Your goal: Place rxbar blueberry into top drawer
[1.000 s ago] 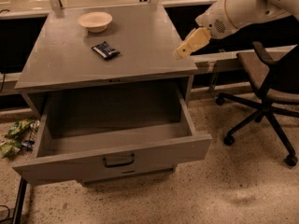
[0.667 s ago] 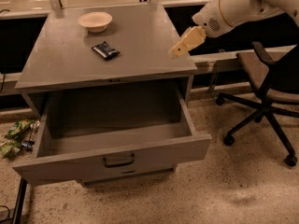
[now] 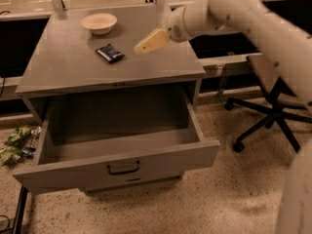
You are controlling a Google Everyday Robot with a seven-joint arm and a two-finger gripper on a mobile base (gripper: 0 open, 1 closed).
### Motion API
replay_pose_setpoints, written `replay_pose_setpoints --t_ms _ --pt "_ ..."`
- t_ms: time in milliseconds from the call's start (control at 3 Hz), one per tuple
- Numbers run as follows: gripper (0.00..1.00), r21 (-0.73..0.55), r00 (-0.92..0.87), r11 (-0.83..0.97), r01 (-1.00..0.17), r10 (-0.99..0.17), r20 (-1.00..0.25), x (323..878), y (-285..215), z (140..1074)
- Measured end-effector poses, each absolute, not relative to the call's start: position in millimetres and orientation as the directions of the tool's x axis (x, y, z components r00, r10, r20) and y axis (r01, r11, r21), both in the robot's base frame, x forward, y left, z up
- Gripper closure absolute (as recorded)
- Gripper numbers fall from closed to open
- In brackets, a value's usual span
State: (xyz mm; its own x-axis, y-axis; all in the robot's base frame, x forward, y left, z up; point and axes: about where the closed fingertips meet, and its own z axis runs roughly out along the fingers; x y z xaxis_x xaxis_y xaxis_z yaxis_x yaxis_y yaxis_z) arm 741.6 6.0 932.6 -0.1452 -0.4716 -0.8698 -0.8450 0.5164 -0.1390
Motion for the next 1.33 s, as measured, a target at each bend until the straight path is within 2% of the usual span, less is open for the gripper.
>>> replay_pose_setpoints --t_ms 333,1333 --pt "0.00 -0.095 -0.155 0.524 -0.847 -0.413 -0.897 761 47 916" --pt "0.00 -0.069 -0.176 0.563 -0.824 -0.371 -0.912 774 77 910"
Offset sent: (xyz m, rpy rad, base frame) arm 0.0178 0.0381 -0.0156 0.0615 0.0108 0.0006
